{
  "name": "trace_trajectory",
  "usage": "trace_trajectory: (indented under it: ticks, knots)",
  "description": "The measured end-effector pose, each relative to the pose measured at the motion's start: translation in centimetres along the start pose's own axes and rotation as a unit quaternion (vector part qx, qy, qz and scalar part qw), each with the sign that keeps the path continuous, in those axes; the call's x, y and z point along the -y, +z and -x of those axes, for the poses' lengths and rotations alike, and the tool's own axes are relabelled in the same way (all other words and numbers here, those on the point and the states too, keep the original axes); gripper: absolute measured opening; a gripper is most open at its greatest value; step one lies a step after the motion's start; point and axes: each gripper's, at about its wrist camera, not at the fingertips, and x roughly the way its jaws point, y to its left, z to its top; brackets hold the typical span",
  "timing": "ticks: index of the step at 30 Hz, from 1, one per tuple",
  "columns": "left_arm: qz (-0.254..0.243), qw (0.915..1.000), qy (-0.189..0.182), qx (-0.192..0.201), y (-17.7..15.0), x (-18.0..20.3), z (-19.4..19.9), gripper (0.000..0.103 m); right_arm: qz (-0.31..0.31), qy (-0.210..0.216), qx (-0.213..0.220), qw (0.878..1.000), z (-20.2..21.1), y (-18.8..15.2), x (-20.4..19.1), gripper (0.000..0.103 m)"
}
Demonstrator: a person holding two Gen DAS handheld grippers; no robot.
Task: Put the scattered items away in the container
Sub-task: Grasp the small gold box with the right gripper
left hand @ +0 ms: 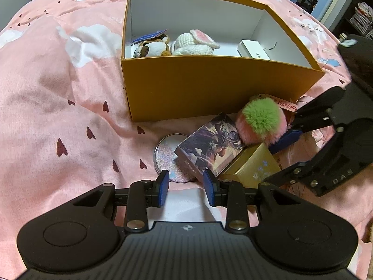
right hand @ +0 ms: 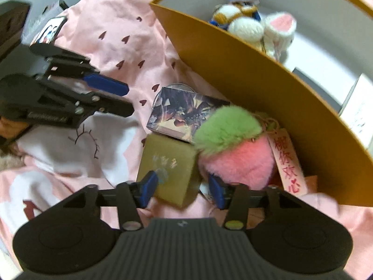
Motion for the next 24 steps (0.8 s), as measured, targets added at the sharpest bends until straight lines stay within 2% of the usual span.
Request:
trace_trajectory:
  ticks: [6,10,14,19,24]
  knots:
    - [0.003,1.0,0.005,-0.003,0.1,-0.2,0.0,0.037,-0.045,0.069,0.003,0.997,-1.7,0.2,1.5,0.068]
    - [0.0,1.0,0.006,-0.004,0.1,0.0,0.0,0.037,-0.05,0.091,0.003,0.995,-2.9,-0.1,0.9,0.065]
    - [0.001,1.0,0.005,-0.003,0.1,-0.2,0.0,0.037,-0.026,0.061,0.005,0.998,-2.4,-0.2,-1.0,0.065]
    - [0.014,0.9999,-0.002,-0.005,0.1,-0.7,-0.3,0.037,0.0,0.03,0.013,0.999,-0.7,-0.6,-2.6,0.055]
    - [0.036,0.9993,-0.012,-0.004,0.8,-1.2,-1.0,0.039,0.029,-0.008,0.012,0.999,0.9,-1.1,-4.0,0.053]
